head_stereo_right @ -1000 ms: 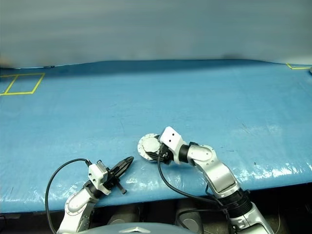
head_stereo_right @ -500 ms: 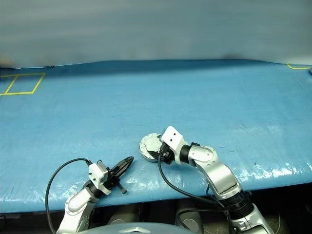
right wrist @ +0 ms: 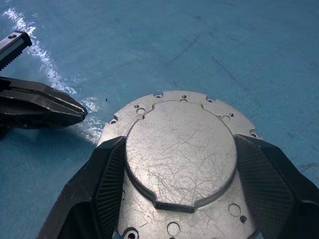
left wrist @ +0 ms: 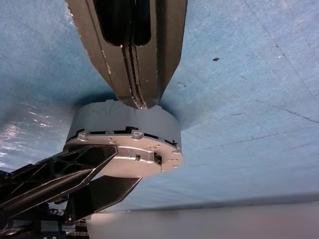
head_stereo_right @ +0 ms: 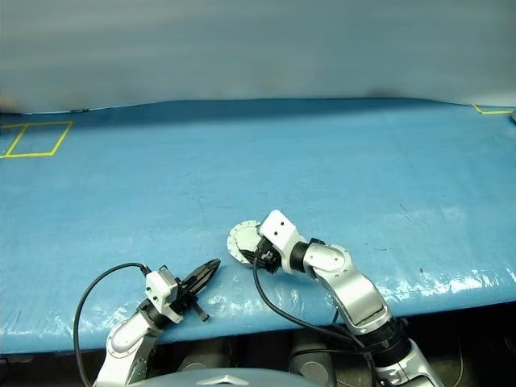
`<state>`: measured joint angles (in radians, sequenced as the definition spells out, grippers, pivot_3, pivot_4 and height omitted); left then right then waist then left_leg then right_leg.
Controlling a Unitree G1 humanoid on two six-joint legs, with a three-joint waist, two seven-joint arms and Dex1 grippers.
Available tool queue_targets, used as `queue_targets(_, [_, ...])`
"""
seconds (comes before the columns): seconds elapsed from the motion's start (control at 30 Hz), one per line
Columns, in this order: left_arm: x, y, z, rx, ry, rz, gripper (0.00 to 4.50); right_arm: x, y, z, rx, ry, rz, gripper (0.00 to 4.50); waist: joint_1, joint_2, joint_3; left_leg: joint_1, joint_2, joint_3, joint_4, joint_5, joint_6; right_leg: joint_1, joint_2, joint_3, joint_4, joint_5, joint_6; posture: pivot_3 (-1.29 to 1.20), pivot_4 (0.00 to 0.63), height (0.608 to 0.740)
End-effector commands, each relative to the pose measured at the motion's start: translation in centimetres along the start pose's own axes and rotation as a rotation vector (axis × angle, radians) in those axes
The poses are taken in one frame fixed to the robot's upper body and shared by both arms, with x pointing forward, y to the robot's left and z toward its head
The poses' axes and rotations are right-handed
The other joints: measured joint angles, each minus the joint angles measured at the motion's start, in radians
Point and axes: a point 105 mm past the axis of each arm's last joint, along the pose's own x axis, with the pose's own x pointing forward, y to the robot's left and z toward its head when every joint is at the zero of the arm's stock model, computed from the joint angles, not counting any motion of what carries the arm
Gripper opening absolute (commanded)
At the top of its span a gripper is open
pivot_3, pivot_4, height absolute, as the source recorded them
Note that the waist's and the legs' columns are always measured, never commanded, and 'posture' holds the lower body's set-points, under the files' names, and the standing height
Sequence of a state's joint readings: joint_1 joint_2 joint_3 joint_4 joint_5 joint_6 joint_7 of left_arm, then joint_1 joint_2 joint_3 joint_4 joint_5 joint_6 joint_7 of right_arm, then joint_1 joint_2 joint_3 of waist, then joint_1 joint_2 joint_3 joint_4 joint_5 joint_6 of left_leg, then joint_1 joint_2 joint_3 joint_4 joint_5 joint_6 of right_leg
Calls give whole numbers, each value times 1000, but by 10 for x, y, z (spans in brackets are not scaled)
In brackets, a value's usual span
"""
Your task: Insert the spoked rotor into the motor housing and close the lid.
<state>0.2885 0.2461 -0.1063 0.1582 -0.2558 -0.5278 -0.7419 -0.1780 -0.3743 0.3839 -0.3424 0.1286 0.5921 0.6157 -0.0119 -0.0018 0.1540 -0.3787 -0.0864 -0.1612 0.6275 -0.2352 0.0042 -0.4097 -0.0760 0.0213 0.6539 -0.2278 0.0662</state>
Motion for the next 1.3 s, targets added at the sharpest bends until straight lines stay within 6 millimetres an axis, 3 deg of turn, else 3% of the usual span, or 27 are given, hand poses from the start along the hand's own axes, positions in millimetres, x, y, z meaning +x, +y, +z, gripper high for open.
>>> queue_targets(0.03, [-2, -2, -2, -8, 17, 0, 0, -1, 4, 5, -5, -5, 44, 3039, 0, 0, 0, 0, 0, 0, 0, 0, 0, 0, 0, 0, 0, 0, 0, 0, 150, 740])
queue_targets(0.9, [2, -1, -3, -8, 17, -6, 0, -2, -12, -18, -27, 76, 21, 3039, 1, 2, -2, 0, 0, -3, -1, 0, 1, 2, 0, -3, -8, 2, 3, 0, 150, 740])
queue_targets(1.3, [13, -5, 14, 5, 0, -17, 0, -6, -14, -26, -55, 140, 31, 3039, 2, 3, -5, 0, -1, -3, 0, -1, 1, 2, 0, -3, -9, 2, 4, 0, 150, 740])
